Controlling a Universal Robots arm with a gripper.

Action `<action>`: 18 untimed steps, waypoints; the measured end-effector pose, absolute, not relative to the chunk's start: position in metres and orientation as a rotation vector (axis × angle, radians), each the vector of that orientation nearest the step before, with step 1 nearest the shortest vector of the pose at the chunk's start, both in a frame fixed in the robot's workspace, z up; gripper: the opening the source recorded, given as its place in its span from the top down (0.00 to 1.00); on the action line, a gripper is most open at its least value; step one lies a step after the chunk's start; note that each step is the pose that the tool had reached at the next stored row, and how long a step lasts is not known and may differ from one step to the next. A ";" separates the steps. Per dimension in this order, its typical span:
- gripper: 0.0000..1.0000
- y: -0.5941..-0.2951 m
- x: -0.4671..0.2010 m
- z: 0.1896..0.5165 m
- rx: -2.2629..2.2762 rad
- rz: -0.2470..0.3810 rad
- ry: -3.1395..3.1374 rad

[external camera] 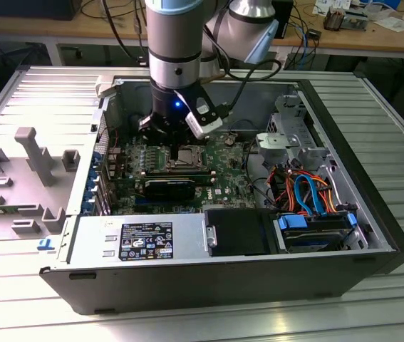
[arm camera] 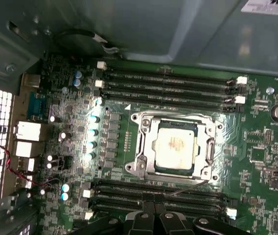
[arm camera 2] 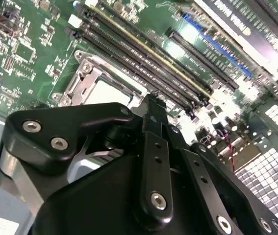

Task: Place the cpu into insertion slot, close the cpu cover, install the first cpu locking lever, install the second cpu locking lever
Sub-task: 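Install the second cpu locking lever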

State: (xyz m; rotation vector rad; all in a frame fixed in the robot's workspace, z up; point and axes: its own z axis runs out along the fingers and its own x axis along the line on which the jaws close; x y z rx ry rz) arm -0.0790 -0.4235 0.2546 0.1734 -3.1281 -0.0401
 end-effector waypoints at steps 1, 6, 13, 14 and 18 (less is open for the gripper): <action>0.89 -0.426 -0.079 0.254 0.173 -0.047 -3.128; 0.89 -0.436 -0.079 0.248 0.174 -0.081 -3.129; 0.89 -0.440 -0.085 0.239 0.174 -0.135 -3.129; 0.89 -0.440 -0.086 0.238 0.175 -0.140 -3.129; 0.89 -0.441 -0.086 0.242 0.175 -0.144 -3.129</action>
